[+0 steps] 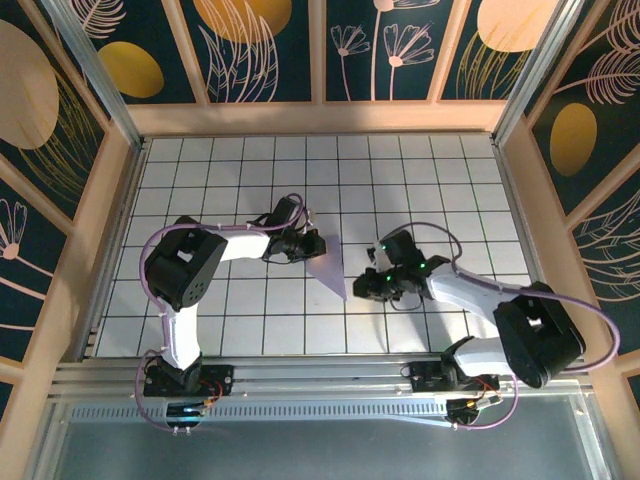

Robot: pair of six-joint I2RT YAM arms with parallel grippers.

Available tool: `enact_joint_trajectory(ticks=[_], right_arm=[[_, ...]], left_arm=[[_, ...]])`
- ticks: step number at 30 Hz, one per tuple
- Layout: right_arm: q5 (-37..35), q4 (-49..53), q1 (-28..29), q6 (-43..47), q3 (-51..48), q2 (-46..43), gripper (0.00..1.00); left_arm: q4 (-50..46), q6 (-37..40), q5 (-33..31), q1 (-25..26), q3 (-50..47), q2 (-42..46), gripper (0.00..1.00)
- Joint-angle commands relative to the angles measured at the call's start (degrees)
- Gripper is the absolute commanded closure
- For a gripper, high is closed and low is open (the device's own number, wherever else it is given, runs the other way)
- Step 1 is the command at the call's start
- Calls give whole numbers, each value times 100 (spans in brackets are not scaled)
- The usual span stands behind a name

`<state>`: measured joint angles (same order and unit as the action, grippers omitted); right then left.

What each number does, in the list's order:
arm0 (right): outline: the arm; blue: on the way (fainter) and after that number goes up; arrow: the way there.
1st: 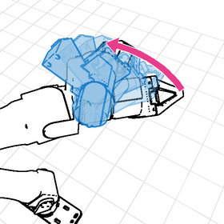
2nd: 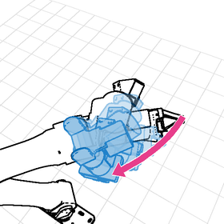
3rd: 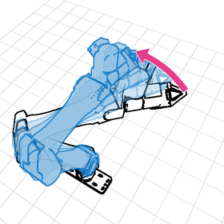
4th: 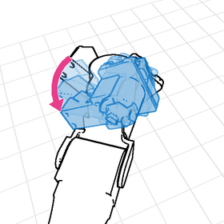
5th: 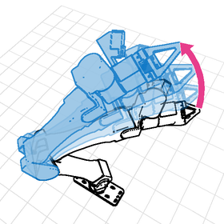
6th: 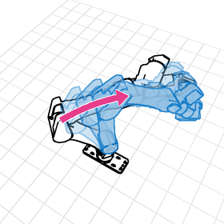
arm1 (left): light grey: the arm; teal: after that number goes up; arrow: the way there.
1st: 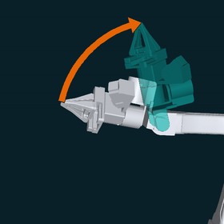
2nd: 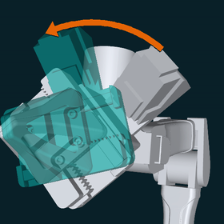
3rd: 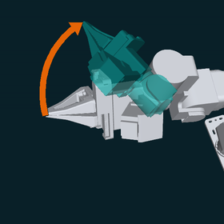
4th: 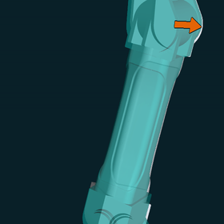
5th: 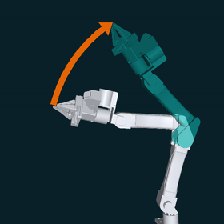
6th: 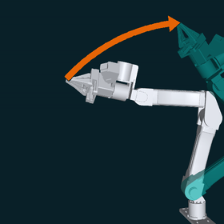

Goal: Fold a paper plane with a square sheet of paper (fold left side to right side)
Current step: Fourth fold the wing at the center of the table, then turn over the paper at the center of the table.

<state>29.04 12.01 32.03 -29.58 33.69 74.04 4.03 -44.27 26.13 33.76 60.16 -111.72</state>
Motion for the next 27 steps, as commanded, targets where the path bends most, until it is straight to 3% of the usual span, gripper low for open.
enact_joint_trajectory(ticks=[1, 6, 14, 27], right_arm=[[-365, -261, -269, 438, 177, -241, 66], [-258, -1219, -364, 646, 113, 66, 55], [289, -2160, -303, 902, 399, 1324, 55], [529, -2502, -145, 912, 838, 2343, 63]], left_arm=[[144, -14, -11, -46, 276, 535, 80], [13, 174, -753, -74, 136, 1238, 65], [214, 184, -1840, -80, -881, 2383, 54], [203, 127, -2245, -80, -1255, 2779, 51]])
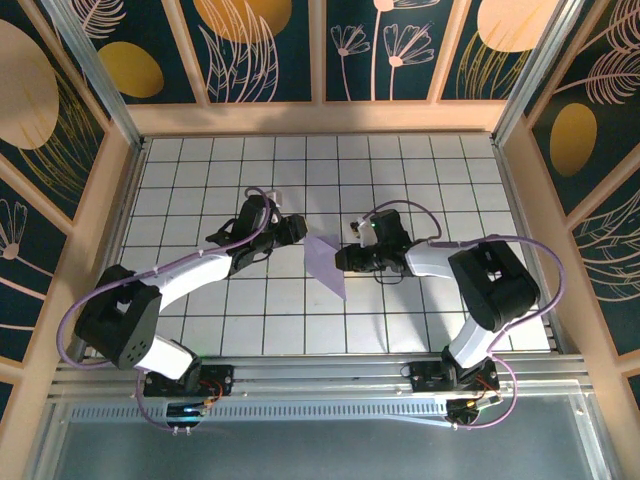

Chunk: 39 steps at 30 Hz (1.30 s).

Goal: Fold a paper plane with a square sheet of paper (fold left side to right side)
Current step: Turn over the paper at the center of the table.

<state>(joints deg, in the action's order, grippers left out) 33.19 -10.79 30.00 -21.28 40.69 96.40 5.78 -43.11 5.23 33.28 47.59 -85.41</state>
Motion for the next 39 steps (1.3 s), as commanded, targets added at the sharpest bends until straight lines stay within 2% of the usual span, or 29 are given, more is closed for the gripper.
enact_joint_trajectory(ticks=[1, 18, 27, 33, 35, 39], right_arm=[[108, -205, 72, 84, 156, 136, 63], [7, -143, 103, 97, 277, 354, 65], [117, -204, 103, 63, 330, 487, 75], [197, -297, 103, -21, 309, 229, 99], [201, -292, 98, -23, 300, -30, 100], [311, -481, -107, -142, 175, -803, 100]], left_arm=[[21, 14, -147, -33, 20, 146, 50], [-66, 54, -144, -37, 49, 129, 50], [-51, 15, -178, -32, -12, 236, 49], [40, -108, -182, -83, -91, 581, 41], [163, -224, -78, -165, -179, 759, 38], [870, -634, 521, -494, -571, 1233, 32]])
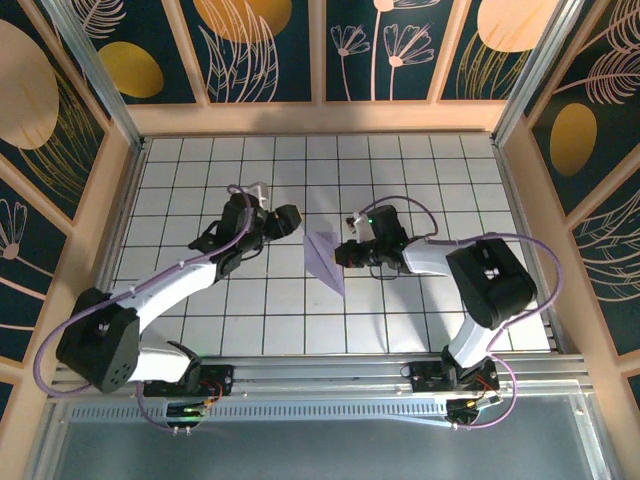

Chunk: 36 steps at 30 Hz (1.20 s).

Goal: Fold a paper plane with a square sheet of paper (fold left side to right side)
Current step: Turn over the paper at the center of the table.

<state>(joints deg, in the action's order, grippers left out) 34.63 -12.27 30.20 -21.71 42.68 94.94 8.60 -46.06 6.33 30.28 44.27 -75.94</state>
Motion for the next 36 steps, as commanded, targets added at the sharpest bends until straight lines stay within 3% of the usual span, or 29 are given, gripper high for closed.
enact_joint_trajectory(ticks=[1, 7, 12, 16, 23, 36], right_arm=[[232, -419, -213, -157, -67, -894, 100], [1185, -1624, -712, -869, -410, -2031, 100], [1886, -2592, -809, -1672, -479, -2324, 100], [2207, -3361, -788, -2366, -548, -2274, 100], [2317, -3552, -662, -2567, -470, -2114, 100], [2210, -3529, -589, -2567, -450, -1996, 100]], left_arm=[[881, -450, 598, -276, -362, 422, 31], [2323, -815, 1836, -409, -519, 715, 31], [3446, -1322, 2942, -400, -339, 286, 43], [3747, -1337, 3391, -277, -156, -30, 49], [3447, -976, 3534, 76, 189, -362, 56], [3175, -754, 3370, 160, 346, -470, 85]])
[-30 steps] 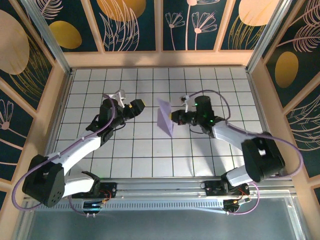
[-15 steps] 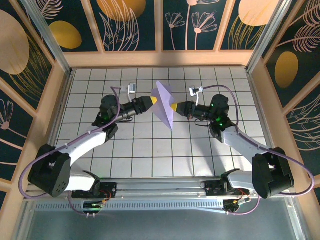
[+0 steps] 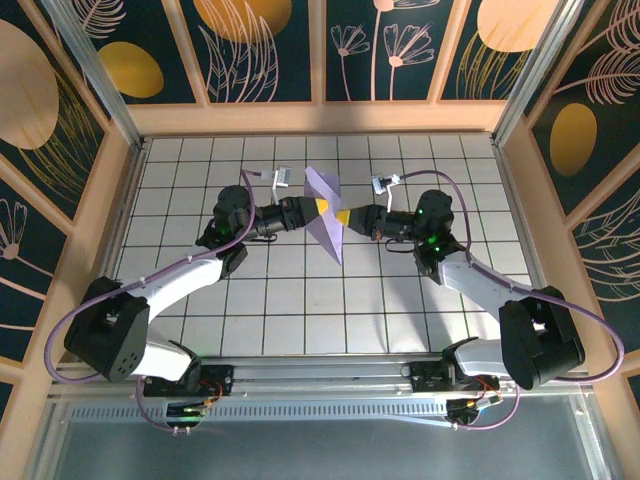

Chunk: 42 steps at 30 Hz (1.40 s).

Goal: Fold a paper plane with a square sheet of paper (fold left side to right side)
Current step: Turn over the paper at the center of the table.

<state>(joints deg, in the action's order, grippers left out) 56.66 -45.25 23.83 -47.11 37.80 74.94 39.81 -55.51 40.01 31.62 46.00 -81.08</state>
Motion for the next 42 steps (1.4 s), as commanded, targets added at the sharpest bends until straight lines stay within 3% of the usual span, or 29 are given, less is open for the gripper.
enact_joint_trajectory(ticks=[1, 7, 13, 19, 22, 25, 32, 42], right_arm=[[-5, -189, 45, -12, 45, -1, 100], [-426, 746, 32, 554, 206, -272, 85], [-1028, 1787, -231, 1091, 117, -973, 58], [-797, 2266, -342, 1051, -204, -1345, 41], [-562, 2094, -263, 839, -401, -1385, 26], [-509, 1991, -118, 793, -507, -1378, 21], [-283, 1017, 151, 340, -549, -1028, 23], [-264, 545, 135, 295, -98, -581, 46]], left_arm=[[61, 190, -17, 24, 159, 56, 87], [71, 150, -132, 28, 131, 109, 96], [337, 3, -265, 28, 60, 153, 99], [658, -162, -279, 38, 72, 102, 100], [659, -154, -266, 53, 129, 64, 100], [631, -150, -243, 81, 185, 7, 100], [581, -149, -195, 171, 316, -127, 100], [462, -111, -137, 230, 419, -248, 100]])
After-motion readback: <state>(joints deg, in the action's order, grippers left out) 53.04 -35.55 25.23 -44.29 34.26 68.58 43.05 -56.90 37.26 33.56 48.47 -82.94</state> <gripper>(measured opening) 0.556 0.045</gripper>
